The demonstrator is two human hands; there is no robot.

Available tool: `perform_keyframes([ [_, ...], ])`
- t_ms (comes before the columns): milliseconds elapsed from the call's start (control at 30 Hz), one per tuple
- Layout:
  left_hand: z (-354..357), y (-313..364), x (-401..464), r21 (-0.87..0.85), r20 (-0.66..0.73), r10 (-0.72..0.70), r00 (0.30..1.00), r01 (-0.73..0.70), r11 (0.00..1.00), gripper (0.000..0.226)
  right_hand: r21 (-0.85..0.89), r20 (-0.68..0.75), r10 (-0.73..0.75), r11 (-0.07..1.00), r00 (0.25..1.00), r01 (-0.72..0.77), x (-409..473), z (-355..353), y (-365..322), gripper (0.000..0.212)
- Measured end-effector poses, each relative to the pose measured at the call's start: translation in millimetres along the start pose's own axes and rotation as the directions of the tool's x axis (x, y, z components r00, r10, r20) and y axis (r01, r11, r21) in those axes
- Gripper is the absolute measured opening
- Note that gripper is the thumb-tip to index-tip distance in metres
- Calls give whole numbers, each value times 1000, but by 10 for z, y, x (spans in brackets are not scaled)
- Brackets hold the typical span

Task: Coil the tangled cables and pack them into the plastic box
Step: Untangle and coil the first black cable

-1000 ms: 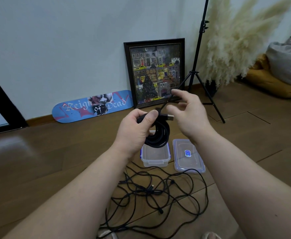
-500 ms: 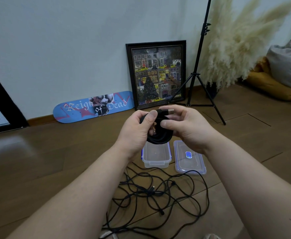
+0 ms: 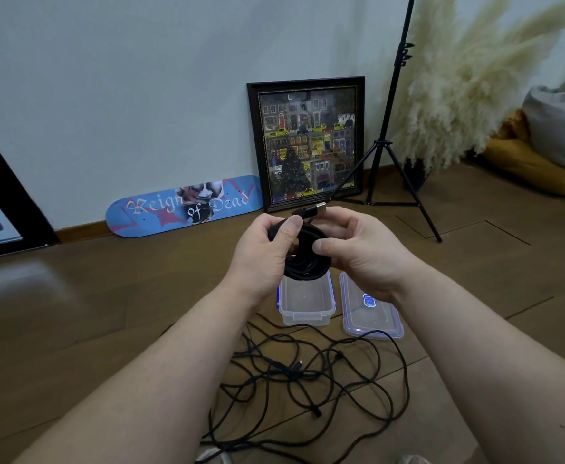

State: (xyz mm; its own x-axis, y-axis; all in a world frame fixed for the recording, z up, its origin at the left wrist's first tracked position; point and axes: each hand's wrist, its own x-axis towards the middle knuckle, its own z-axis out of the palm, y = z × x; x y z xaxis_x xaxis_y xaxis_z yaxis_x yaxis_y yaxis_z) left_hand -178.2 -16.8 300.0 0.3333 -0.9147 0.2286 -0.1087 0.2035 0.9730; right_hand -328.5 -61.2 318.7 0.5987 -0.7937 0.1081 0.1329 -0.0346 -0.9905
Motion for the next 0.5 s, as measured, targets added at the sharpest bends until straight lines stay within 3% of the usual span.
perform_keyframes([
  [500,-3,-32,5,22,-28,7,1000,-6,1000,13,-150,-56,-15,989,998,7,-56,-20,56,52],
])
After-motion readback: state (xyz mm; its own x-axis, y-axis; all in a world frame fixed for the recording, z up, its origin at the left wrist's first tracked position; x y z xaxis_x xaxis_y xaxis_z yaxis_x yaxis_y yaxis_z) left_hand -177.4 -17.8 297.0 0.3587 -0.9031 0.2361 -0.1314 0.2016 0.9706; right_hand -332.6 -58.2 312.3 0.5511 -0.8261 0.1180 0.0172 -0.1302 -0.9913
